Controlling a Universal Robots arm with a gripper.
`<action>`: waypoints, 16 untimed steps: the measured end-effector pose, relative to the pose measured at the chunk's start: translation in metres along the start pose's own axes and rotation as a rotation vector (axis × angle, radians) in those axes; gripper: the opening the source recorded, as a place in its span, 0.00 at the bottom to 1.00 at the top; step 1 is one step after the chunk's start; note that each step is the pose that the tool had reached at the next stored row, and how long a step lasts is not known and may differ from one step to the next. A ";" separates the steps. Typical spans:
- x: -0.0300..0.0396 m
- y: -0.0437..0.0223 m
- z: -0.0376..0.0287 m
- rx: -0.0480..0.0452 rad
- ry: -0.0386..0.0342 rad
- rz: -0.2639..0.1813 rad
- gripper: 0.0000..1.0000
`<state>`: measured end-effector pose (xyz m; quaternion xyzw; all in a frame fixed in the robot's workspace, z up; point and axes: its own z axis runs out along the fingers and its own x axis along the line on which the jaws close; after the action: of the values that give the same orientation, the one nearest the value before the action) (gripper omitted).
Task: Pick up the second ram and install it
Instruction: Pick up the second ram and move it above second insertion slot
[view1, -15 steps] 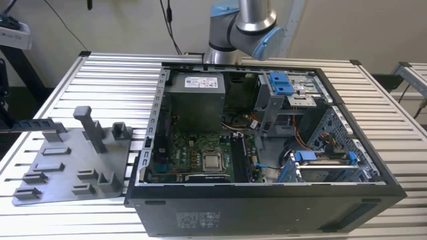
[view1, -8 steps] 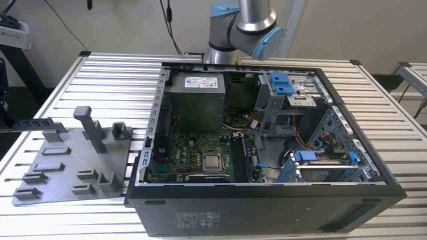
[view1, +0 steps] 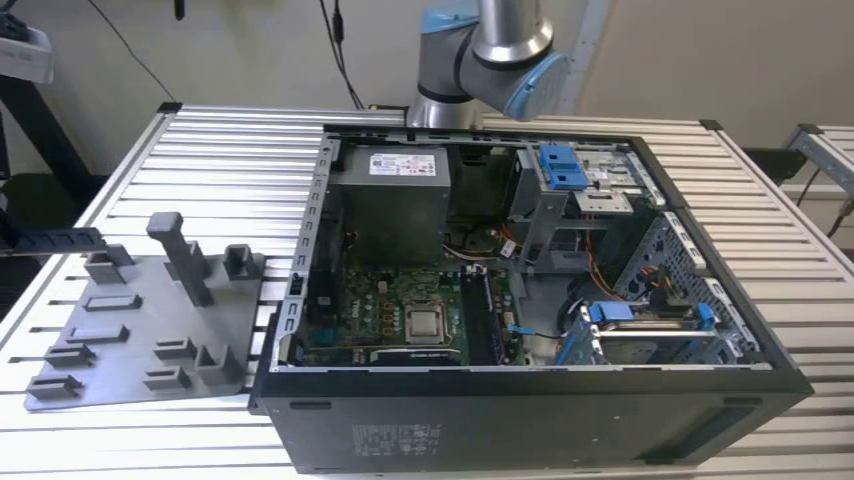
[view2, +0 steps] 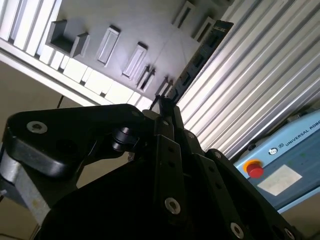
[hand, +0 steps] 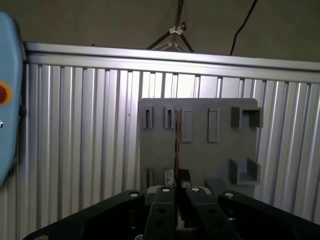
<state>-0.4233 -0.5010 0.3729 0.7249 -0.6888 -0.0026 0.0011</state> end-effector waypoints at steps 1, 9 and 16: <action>0.0000 0.0000 -0.0025 -0.0001 0.0001 0.000 0.14; -0.0001 0.0002 -0.0204 -0.0002 0.0001 0.000 0.14; -0.0001 0.0002 -0.0340 -0.0001 0.0001 0.000 0.14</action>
<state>-0.4234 -0.5010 0.4069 0.7249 -0.6888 -0.0026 0.0011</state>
